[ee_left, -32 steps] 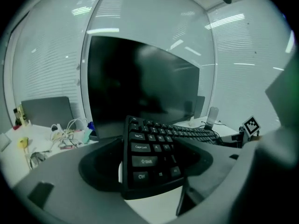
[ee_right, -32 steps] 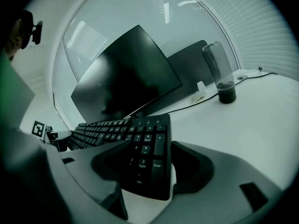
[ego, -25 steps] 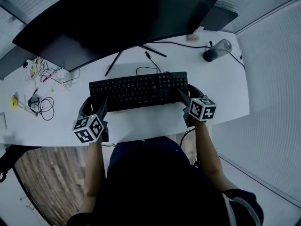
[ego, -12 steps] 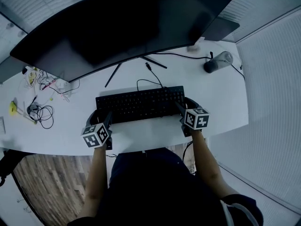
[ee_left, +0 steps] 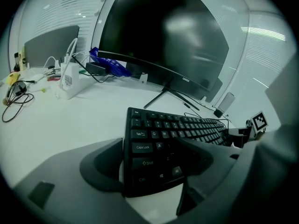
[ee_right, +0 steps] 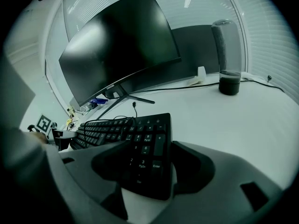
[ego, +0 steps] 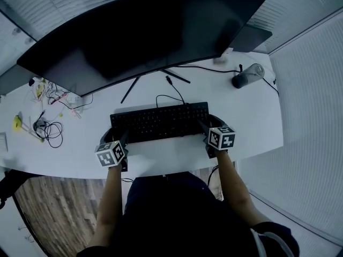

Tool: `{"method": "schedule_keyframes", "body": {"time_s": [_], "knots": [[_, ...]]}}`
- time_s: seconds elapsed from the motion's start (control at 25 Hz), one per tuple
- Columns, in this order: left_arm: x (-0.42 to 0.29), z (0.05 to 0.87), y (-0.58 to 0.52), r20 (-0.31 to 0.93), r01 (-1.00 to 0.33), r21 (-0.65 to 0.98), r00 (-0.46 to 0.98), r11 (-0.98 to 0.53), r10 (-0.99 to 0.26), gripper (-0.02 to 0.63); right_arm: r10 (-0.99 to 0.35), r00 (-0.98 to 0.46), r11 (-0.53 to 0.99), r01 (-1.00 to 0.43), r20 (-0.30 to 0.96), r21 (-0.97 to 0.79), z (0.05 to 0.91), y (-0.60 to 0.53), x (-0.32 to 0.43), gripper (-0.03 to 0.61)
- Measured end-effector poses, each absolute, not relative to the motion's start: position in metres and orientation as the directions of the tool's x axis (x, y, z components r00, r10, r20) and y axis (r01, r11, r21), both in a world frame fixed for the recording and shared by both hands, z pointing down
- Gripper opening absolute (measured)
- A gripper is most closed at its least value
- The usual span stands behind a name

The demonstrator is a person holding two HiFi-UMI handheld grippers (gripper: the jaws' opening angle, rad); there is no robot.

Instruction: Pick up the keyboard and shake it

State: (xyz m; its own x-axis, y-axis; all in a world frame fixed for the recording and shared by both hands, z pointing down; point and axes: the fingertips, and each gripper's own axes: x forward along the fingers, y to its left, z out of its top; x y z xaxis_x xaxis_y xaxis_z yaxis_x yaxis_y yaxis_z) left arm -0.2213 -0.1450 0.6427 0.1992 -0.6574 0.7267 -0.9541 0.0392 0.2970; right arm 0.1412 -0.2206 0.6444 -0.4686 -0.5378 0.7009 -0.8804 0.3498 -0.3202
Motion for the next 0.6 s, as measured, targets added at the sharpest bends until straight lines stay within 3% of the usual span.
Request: {"method": "schedule_keyframes", "body": {"time_s": [0.28,0.32,0.4,0.6], "knots": [[-0.225,0.581,-0.145,0.607,-0.974,0.211,0.071,0.075,-0.791,0.334,-0.682,-0.414,0.406,-0.9,0.603,-0.159,0.578,-0.222,0.138,0.276],[-0.22,0.563,-0.145,0.569,-0.978,0.201,0.07,0.056,-0.819,0.267,-0.701,-0.424,0.419,-0.896,0.574,-0.15,0.562,-0.222,0.134,0.217],[-0.207,0.525,-0.148,0.489,-0.986,0.169,0.071,0.014,-0.869,0.055,-0.733,-0.439,0.444,-0.887,0.519,-0.123,0.534,-0.224,0.123,0.076],[-0.168,0.439,-0.158,0.353,-0.995,0.067,0.098,-0.08,-0.93,0.023,-0.78,-0.517,0.521,-0.849,0.353,-0.092,0.45,-0.229,0.083,0.031]]}}
